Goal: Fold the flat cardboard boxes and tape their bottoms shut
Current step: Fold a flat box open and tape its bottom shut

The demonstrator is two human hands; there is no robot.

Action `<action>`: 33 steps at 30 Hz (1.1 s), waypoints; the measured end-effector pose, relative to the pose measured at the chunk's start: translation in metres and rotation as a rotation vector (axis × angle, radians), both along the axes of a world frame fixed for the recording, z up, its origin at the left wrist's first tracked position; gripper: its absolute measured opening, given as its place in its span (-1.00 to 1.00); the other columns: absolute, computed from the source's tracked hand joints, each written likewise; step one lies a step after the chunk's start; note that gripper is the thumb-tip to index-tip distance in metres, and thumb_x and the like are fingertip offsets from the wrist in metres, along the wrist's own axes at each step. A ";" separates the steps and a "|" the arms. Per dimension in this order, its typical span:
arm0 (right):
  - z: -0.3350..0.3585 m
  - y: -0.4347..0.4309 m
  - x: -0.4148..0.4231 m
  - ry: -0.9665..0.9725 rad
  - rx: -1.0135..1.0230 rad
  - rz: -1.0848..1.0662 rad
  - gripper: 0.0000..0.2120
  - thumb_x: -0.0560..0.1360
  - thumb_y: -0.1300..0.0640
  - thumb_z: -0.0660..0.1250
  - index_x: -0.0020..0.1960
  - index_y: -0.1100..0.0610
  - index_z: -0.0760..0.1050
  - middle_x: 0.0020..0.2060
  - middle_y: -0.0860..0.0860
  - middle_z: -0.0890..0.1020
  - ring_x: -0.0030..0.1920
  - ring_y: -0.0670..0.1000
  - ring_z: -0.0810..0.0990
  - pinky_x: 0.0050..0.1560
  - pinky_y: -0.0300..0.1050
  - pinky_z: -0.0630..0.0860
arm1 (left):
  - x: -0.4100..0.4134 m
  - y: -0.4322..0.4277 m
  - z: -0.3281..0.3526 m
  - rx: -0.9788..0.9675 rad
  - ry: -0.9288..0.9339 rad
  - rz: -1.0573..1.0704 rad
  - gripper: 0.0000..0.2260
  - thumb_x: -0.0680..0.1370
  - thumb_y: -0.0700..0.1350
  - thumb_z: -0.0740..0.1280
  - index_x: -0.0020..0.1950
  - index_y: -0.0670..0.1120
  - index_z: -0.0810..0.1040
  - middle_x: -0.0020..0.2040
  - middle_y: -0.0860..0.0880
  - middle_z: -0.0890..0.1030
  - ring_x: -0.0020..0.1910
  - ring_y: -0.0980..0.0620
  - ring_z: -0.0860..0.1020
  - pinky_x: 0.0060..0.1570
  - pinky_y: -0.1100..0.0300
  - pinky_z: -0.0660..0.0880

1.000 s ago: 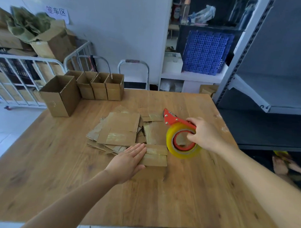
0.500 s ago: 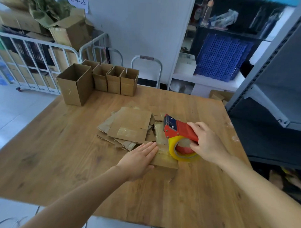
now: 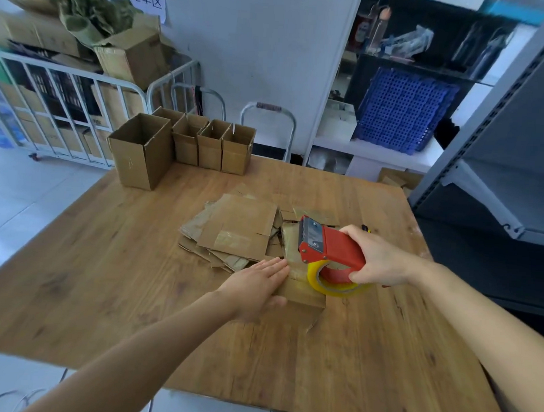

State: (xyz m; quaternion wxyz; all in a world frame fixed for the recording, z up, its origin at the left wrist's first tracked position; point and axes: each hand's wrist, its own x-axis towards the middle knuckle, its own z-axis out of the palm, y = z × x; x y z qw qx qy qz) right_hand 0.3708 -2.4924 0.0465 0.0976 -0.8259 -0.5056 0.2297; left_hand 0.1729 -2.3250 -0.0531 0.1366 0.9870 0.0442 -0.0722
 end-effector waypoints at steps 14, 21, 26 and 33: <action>-0.001 0.001 -0.006 -0.023 0.020 0.017 -0.31 0.32 0.10 0.51 0.34 -0.04 0.26 0.07 -0.11 0.45 0.03 -0.07 0.50 -0.04 -0.10 0.57 | 0.030 0.000 0.067 -1.508 -0.265 0.832 -0.89 0.52 -0.16 0.32 -0.04 -0.19 0.57 -0.20 -0.13 0.67 -0.21 -0.04 0.63 -0.23 0.16 0.53; 0.002 0.002 -0.007 -0.037 -0.001 0.038 -0.31 0.33 0.06 0.53 0.33 -0.07 0.23 0.03 -0.20 0.41 0.00 -0.14 0.47 -0.13 -0.26 0.48 | 0.030 0.004 0.068 -1.436 -0.240 0.819 -0.96 0.51 -0.27 0.38 -0.12 -0.17 0.55 -0.19 -0.15 0.66 -0.22 -0.01 0.62 -0.27 0.21 0.54; 0.004 0.004 -0.007 -0.090 -0.030 0.076 -0.31 0.33 0.00 0.53 0.32 -0.07 0.23 0.06 -0.15 0.42 0.02 -0.10 0.46 -0.10 -0.25 0.47 | 0.027 0.007 0.066 -1.430 -0.259 0.846 -0.91 0.51 -0.26 0.39 -0.17 -0.16 0.52 -0.22 -0.16 0.61 -0.32 0.03 0.56 -0.31 0.23 0.52; 0.006 0.010 -0.015 -0.165 -0.035 0.092 -0.31 0.30 -0.16 0.52 0.31 -0.07 0.27 0.09 -0.15 0.46 0.05 -0.09 0.48 0.03 -0.10 0.55 | 0.024 0.007 0.055 -1.443 -0.269 0.934 -0.81 0.56 -0.28 0.34 -0.24 -0.15 0.42 -0.33 -0.10 0.51 -0.43 0.07 0.42 -0.46 0.29 0.38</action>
